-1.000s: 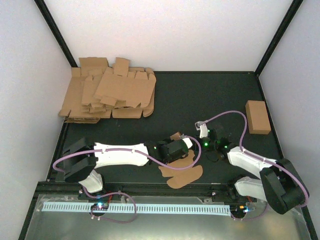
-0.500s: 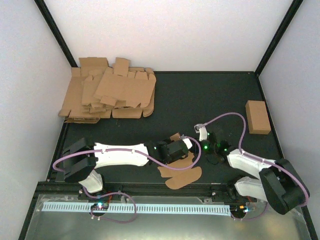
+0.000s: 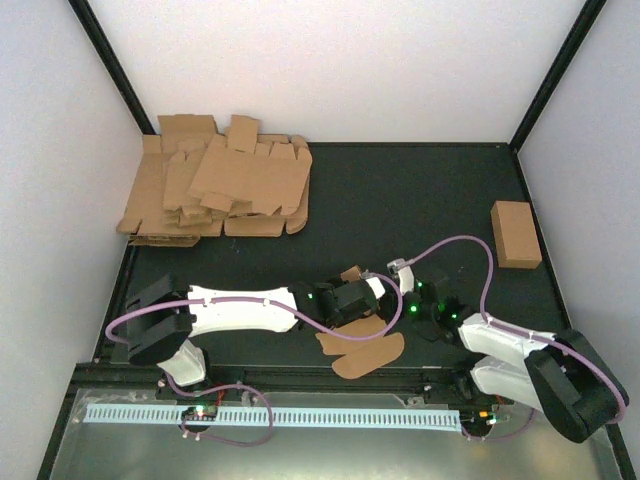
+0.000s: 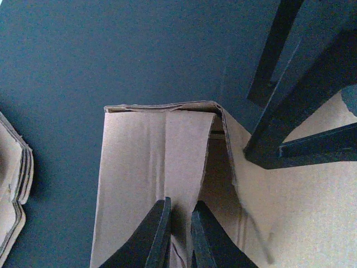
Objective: Fold the paper box
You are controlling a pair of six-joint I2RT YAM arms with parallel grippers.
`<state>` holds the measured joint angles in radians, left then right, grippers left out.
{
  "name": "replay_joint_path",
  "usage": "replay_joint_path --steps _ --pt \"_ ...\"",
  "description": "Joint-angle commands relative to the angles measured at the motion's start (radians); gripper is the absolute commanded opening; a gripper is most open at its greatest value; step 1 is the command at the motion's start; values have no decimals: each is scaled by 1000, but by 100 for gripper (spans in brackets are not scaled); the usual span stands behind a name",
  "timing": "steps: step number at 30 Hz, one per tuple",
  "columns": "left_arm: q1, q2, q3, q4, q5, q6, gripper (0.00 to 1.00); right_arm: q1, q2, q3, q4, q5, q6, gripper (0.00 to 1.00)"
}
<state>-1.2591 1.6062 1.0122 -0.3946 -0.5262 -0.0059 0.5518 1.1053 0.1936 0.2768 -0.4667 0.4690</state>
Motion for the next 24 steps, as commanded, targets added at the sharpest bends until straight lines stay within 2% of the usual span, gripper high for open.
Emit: replay_joint_path --steps 1,7,16,21,24 --pt "-11 18 12 -2 88 7 11 11 9 20 101 -11 -43 52" --pt "-11 14 17 -4 100 15 11 46 49 53 117 14 -85 55" --pt "-11 12 35 -7 113 21 12 116 92 84 126 147 -95 55" --pt "-9 11 38 -8 117 20 12 171 99 81 169 248 -80 41" --pt "-10 9 43 -11 120 18 12 191 104 102 146 313 -79 28"
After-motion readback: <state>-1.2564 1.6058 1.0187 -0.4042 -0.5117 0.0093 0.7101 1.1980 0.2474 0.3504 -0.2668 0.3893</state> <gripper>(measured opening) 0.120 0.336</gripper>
